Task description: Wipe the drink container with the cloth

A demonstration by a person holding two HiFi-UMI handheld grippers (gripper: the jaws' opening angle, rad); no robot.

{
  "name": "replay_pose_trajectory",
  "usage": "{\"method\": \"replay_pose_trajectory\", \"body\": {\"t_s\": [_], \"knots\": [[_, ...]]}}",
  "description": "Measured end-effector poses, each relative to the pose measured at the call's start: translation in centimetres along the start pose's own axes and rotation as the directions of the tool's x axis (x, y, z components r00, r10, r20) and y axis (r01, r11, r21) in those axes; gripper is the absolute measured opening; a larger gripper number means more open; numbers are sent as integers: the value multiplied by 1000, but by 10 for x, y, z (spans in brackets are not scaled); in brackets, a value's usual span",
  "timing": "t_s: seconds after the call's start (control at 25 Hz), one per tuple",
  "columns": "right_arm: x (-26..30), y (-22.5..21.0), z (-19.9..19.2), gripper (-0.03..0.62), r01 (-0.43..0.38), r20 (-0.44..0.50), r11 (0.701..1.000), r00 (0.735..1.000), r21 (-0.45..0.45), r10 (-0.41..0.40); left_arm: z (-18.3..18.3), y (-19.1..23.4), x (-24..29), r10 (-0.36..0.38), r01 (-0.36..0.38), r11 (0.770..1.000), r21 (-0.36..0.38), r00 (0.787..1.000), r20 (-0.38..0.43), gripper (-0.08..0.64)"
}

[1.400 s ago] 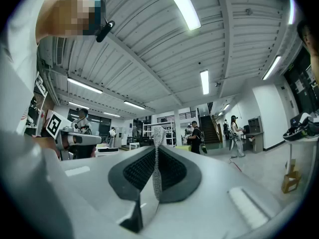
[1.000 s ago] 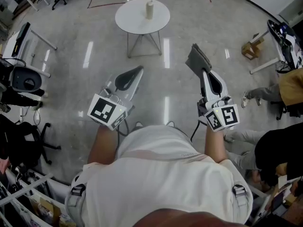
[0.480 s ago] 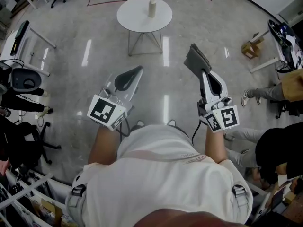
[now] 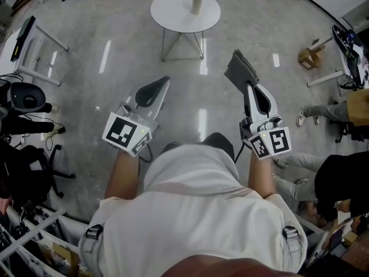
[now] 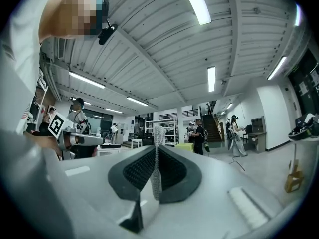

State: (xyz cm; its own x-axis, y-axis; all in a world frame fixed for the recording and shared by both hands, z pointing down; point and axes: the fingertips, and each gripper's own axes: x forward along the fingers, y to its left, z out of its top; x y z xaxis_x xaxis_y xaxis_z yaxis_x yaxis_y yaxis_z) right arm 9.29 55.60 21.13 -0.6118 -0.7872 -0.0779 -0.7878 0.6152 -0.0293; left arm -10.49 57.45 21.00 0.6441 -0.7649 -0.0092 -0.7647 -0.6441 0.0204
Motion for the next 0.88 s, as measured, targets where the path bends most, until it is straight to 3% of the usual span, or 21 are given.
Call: {"method": "replay_pose_trajectory", "body": {"t_s": [0.24,0.4,0.88], "knots": [[25,-25,-4,14,24,-13,999,1000,22,-24,1,24,27,-16,17,1000,-10,1000,6,2],[57,-54,-18,14,9,-21,999,1000,47,-8,-7,44,60,-4,5,1000,25,999,-37,2],[178,-220,-29,14,-81,-19,992,996,97,83,1,109,233,77,-73,996,47,992,-97,2]]}}
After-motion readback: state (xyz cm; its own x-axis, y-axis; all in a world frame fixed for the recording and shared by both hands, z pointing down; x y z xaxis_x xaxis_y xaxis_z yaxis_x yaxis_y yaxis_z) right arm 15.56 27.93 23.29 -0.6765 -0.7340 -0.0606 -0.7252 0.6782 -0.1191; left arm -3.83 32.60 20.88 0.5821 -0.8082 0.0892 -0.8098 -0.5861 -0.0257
